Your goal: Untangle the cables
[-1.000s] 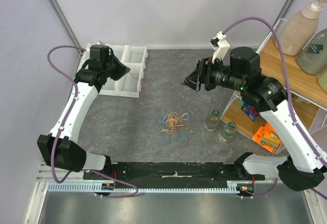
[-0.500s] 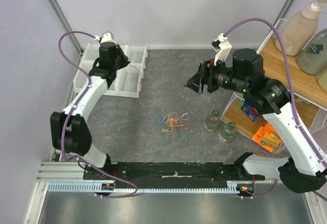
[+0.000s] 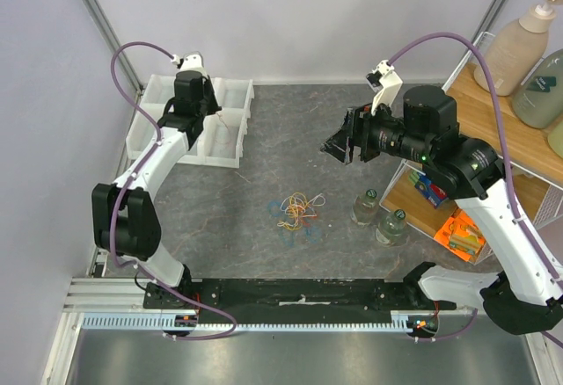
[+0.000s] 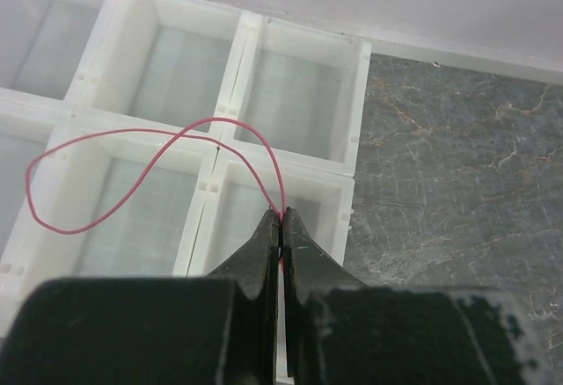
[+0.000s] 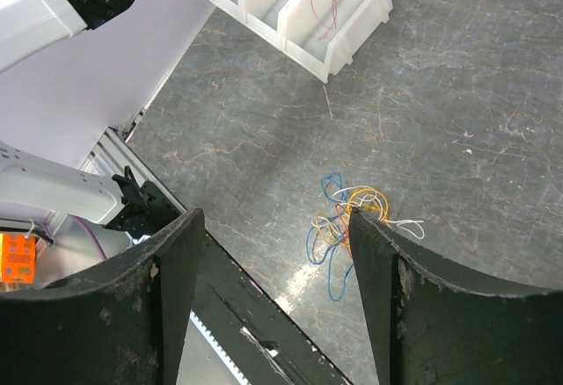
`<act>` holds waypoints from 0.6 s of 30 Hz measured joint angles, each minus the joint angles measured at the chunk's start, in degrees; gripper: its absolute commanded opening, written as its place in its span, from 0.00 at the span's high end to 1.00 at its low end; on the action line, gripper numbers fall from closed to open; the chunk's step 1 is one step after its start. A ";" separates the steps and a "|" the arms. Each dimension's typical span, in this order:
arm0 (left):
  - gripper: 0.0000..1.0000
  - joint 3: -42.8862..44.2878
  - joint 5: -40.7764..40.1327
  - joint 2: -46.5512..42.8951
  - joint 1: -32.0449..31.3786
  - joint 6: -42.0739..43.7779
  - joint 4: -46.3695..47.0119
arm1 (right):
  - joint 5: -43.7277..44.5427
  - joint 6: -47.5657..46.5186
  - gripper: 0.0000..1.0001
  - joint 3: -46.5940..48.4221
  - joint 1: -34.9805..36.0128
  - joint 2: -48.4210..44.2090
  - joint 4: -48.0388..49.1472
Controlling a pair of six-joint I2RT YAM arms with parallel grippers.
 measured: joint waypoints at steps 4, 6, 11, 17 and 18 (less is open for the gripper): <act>0.98 0.00 -0.57 -0.42 0.00 0.81 0.33 | -0.02 -0.04 0.26 0.00 -0.02 0.00 0.00; 0.98 0.00 -0.87 -0.44 0.00 0.92 0.46 | 0.00 -0.04 0.25 -0.09 -0.02 -0.02 0.02; 0.98 0.00 1.18 -0.20 0.00 -1.18 0.26 | 0.07 -0.04 0.25 -1.53 0.00 -0.66 0.00; 0.98 0.02 6.45 2.45 0.00 -9.53 -2.84 | 0.02 -0.04 0.25 -1.62 0.00 -0.66 0.04; 0.98 0.02 7.48 3.08 0.00 -10.67 -3.34 | 0.02 -0.04 0.25 -1.62 0.00 -0.66 0.04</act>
